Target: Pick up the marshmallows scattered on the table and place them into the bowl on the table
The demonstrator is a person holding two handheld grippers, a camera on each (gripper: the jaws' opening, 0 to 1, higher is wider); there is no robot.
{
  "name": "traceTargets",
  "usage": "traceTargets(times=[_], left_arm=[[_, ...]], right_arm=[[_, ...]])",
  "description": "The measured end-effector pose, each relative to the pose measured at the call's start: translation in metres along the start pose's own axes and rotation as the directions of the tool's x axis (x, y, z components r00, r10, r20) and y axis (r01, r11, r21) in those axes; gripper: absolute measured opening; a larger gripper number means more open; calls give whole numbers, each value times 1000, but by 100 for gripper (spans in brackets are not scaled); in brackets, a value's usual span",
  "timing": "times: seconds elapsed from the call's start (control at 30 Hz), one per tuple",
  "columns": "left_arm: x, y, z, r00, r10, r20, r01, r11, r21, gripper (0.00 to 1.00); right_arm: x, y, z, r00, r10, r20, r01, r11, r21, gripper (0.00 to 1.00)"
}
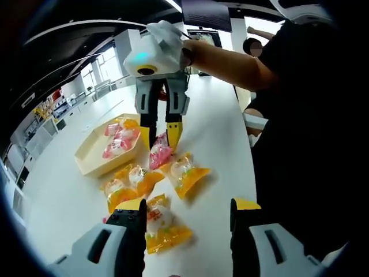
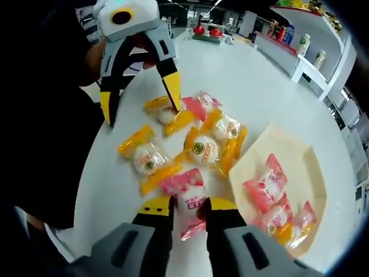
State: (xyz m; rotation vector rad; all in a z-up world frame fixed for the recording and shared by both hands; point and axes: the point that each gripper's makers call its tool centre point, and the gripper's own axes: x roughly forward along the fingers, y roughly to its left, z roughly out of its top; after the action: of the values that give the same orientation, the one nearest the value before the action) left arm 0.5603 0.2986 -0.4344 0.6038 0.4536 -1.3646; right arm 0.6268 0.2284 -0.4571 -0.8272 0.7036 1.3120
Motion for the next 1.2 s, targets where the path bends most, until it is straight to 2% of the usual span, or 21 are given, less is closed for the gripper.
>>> traceTargets(times=[1.2], left_arm=[[3,-1,0,1000,-10,-6,10,1000,1,58]], right_arm=[[0,-1,1,999,-34,36,33,999,34,20]])
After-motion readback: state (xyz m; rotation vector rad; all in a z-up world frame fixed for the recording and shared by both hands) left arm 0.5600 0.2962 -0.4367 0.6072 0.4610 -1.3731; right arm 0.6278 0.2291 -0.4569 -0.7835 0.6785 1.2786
